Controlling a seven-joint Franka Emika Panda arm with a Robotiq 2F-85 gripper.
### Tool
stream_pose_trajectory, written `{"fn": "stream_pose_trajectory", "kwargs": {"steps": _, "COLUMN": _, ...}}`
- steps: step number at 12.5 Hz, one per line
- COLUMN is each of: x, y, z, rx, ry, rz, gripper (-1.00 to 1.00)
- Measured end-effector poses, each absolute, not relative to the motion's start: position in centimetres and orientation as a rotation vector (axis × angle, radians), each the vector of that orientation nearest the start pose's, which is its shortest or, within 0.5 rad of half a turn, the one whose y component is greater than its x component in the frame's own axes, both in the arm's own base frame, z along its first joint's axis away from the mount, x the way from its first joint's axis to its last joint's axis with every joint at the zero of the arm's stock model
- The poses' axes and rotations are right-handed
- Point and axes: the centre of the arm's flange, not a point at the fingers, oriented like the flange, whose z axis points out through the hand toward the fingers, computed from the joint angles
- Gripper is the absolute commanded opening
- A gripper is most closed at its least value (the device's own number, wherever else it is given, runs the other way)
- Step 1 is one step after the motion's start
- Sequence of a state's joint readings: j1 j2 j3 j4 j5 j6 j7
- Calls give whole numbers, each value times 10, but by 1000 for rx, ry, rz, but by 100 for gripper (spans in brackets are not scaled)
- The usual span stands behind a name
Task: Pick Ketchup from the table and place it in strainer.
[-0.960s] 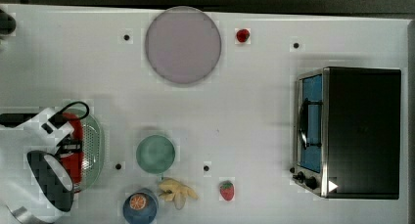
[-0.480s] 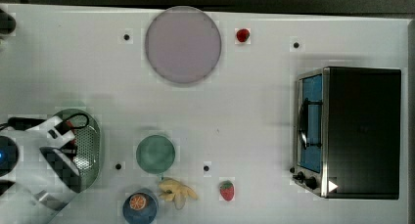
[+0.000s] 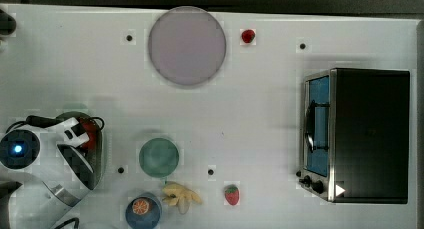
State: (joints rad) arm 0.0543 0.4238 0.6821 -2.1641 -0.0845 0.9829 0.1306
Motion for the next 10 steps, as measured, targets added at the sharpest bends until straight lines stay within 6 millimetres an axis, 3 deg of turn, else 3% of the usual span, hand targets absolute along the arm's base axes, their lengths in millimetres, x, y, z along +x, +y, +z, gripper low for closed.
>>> {"fn": "stream_pose_trajectory", "kwargs": {"steps": 2, "x": 431, "y": 375, "z": 269, "rx": -2953, "ry": 247, "rz": 99, "gripper": 100}}
{"fn": "stream_pose_trajectory", "kwargs": {"steps": 6, "x": 447, "y": 345, "z": 361, "rx": -3075, "ry": 317, "rz": -17, "gripper": 100}}
{"fn": "stream_pose_trajectory", "kwargs": {"steps": 8, "x": 461, "y": 317, "z": 412, "rx": -3097, "ry": 453, "rz": -43, "gripper": 100}}
{"fn": "stream_pose_trajectory", "kwargs": {"steps": 10, "x": 478, "y": 278, "z": 455, "rx": -3058, "ry": 645, "rz": -17, "gripper": 100}}
